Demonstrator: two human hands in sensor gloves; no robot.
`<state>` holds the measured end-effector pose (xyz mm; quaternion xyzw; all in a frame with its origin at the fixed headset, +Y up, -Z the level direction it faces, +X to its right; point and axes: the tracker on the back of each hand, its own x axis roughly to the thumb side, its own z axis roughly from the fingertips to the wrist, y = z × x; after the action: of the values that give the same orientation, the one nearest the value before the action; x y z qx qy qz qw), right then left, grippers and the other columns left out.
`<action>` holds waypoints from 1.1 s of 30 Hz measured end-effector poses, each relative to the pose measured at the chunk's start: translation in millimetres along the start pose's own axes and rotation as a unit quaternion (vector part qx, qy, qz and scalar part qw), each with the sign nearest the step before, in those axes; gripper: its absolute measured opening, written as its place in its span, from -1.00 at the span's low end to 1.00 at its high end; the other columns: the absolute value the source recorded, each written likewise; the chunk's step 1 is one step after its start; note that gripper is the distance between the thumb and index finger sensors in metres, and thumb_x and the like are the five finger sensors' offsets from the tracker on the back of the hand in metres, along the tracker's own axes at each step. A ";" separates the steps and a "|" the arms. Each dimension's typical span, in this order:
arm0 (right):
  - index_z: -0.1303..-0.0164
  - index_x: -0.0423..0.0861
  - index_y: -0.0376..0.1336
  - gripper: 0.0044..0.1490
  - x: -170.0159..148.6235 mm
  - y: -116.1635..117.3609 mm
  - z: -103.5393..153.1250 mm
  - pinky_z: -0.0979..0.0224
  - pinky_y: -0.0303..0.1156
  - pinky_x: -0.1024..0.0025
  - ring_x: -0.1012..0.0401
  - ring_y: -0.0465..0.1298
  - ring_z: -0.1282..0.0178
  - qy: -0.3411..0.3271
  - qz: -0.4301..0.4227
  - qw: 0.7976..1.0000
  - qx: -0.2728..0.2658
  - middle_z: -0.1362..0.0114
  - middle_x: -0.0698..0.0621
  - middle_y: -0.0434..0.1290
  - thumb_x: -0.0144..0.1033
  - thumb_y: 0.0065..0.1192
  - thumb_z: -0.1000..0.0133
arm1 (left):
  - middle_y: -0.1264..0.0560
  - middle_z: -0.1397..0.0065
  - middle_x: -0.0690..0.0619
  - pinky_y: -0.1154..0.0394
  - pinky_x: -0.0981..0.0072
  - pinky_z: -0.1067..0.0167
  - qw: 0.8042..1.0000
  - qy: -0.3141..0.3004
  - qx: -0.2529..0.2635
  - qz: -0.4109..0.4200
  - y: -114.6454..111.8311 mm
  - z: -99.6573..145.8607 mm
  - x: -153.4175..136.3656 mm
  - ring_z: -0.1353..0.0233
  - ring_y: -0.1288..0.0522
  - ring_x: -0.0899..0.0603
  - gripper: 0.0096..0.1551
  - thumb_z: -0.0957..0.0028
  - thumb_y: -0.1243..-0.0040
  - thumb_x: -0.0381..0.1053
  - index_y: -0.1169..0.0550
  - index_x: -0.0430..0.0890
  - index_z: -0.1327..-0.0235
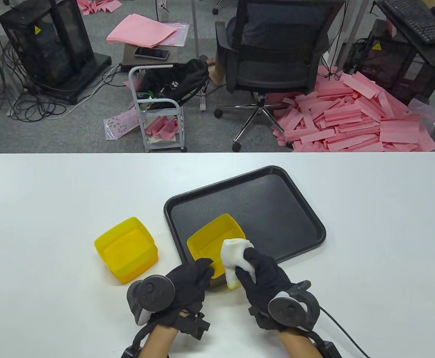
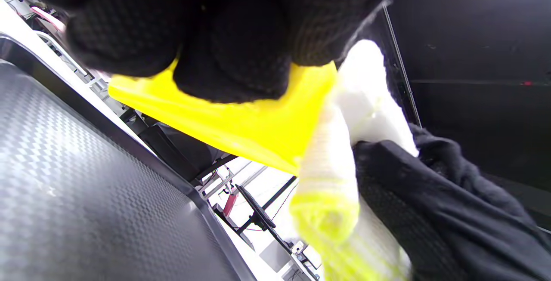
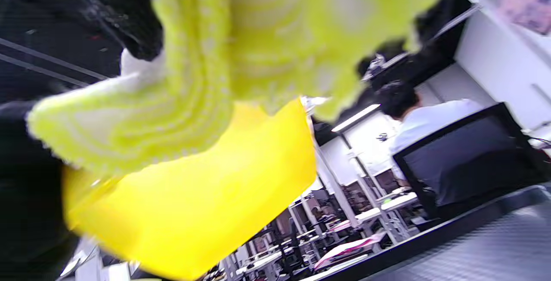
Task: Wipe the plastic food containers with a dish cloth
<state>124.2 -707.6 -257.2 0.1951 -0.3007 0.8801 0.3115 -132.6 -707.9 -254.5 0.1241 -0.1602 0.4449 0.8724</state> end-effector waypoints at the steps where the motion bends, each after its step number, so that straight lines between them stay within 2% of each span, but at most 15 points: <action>1: -0.48 -0.07 0.04 -0.22 -2.1 -0.9 -0.2 0.01 0.61 0.19 -0.02 0.57 -0.07 0.006 0.000 1.000 -0.003 -0.28 0.00 0.44 0.03 0.28 -0.20 | -0.76 0.29 0.00 -0.61 0.01 0.24 1.000 0.003 -0.003 0.000 -1.0 -0.1 0.1 0.21 -0.68 -0.20 -0.52 -0.04 -0.20 0.08 -0.71 -0.12 -0.08; 4: -0.48 -0.08 0.04 -0.22 -0.3 -2.0 2.0 0.03 0.61 0.21 -0.02 0.58 -0.05 -0.009 0.019 1.000 0.001 -0.26 -0.01 0.44 0.04 0.27 -0.21 | -0.75 0.28 0.00 -0.61 0.01 0.24 1.000 0.007 -0.010 0.004 -4.6 -1.2 1.0 0.21 -0.68 -0.20 -0.51 -0.04 -0.20 0.08 -0.70 -0.12 -0.09; 11: -0.48 -0.06 0.04 -0.22 29.5 13.7 7.7 0.07 0.63 0.27 0.03 0.60 -0.02 -0.092 0.050 0.993 0.057 -0.23 0.04 0.46 0.09 0.24 -0.21 | -0.75 0.26 -0.01 -0.61 0.01 0.22 0.999 0.027 -0.014 0.012 -5.6 -0.2 -2.7 0.19 -0.67 -0.20 -0.51 -0.05 -0.17 0.08 -0.69 -0.11 -0.12; 14: -0.49 -0.05 0.06 -0.22 21.3 8.5 3.4 0.07 0.63 0.27 0.03 0.61 -0.01 -0.069 0.040 0.995 0.051 -0.22 0.06 0.47 0.10 0.24 -0.20 | -0.75 0.28 -0.02 -0.60 0.00 0.22 0.999 0.025 -0.005 0.025 -1.8 0.9 -5.0 0.20 -0.67 -0.21 -0.52 -0.04 -0.23 0.09 -0.71 -0.11 -0.10; 18: -0.56 -0.14 0.04 -0.16 -1.4 -5.5 -2.5 0.06 0.65 0.26 0.02 0.61 -0.03 -0.030 -0.001 0.998 0.051 -0.25 0.03 0.49 0.04 0.23 -0.21 | -0.76 0.31 -0.02 -0.61 -0.01 0.22 1.000 0.012 0.011 -0.007 1.4 1.0 -4.7 0.21 -0.68 -0.21 -0.54 0.00 -0.33 0.11 -0.73 -0.09 -0.05; 26: -0.53 -0.10 0.07 -0.23 -40.2 -24.7 -4.9 0.04 0.62 0.23 -0.01 0.59 -0.05 0.061 -0.041 0.997 0.031 -0.28 0.01 0.48 0.03 0.20 -0.22 | -0.74 0.25 -0.04 -0.58 -0.03 0.20 0.998 -0.004 0.026 -0.055 16.5 -4.7 -1.9 0.16 -0.65 -0.24 -0.58 0.09 -0.46 0.16 -0.80 0.02 0.04; 30: -0.53 -0.09 0.07 -0.24 -48.7 -24.8 -4.7 0.03 0.61 0.22 -0.02 0.59 -0.06 0.075 -0.037 0.996 0.038 -0.29 0.02 0.48 0.02 0.19 -0.23 | -0.73 0.20 -0.05 -0.56 -0.05 0.20 0.995 0.000 0.026 -0.093 38.5 -9.1 2.2 0.13 -0.65 -0.25 -0.58 0.09 -0.46 0.17 -0.80 0.04 0.04; 33: -0.53 -0.09 0.08 -0.25 -50.7 -24.0 -4.7 0.03 0.61 0.22 -0.02 0.58 -0.06 0.081 -0.041 0.995 0.045 -0.29 0.01 0.48 0.02 0.19 -0.23 | -0.72 0.16 -0.07 -0.54 -0.07 0.19 0.992 0.016 0.039 -0.116 67.1 -11.4 0.8 0.11 -0.63 -0.27 -0.58 0.08 -0.45 0.16 -0.79 0.04 0.02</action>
<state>176.4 -711.3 -277.8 0.1490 -0.2267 0.8919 0.3618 -185.0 -664.7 -259.7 0.1690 -0.1134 0.3485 0.9150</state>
